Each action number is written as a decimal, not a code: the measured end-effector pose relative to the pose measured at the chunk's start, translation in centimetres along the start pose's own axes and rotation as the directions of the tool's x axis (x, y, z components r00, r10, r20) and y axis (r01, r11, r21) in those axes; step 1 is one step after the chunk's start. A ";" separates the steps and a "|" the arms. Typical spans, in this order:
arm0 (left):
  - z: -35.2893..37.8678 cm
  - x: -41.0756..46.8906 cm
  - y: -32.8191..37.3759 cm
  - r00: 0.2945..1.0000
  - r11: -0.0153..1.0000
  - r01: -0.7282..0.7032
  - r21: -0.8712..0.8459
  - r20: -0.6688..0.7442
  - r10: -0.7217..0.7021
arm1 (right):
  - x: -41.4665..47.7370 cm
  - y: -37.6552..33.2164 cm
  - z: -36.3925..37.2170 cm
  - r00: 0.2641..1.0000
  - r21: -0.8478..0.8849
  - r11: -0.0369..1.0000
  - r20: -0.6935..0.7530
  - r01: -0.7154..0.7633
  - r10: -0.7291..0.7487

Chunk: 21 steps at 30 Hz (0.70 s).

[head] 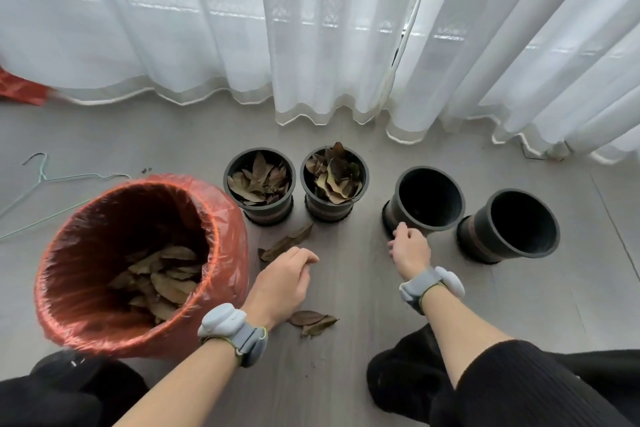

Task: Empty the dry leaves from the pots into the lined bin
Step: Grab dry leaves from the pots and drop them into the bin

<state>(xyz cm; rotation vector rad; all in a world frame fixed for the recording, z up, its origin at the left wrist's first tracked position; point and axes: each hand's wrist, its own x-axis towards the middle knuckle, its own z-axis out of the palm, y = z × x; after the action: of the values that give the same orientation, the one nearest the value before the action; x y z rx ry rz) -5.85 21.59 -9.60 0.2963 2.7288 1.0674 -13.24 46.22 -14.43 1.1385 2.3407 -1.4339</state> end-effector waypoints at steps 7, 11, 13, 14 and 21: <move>-6.2 -2.2 0.3 0.952 0.995 -0.089 -0.055 -0.300 0.068 | 0.3 -7.0 6.2 0.976 0.062 0.998 0.219 -0.022 0.008; -11.2 -4.6 -2.7 0.838 0.997 0.019 -0.078 -0.543 -0.058 | 0.3 -8.3 7.9 0.966 0.116 0.979 0.217 -0.168 0.140; -13.3 -6.4 -5.3 0.719 0.987 0.157 -0.026 -0.682 -0.132 | -0.2 -7.8 8.0 0.962 0.108 0.975 0.219 -0.192 0.165; -14.2 -7.4 -6.8 0.652 0.960 0.281 0.002 -0.734 -0.190 | -0.7 -7.5 7.9 0.961 0.103 0.976 0.221 -0.193 0.167; -17.1 -11.9 -12.6 0.189 0.492 0.763 -0.419 -0.584 -0.790 | -4.7 -2.3 6.1 0.962 -0.099 0.993 0.260 -0.064 0.088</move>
<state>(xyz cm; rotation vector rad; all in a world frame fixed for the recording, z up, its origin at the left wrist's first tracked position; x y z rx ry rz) -0.17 -1.61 -4.61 -1.7787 2.6652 0.9520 -12.96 38.23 -13.63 0.9383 2.1310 -1.3472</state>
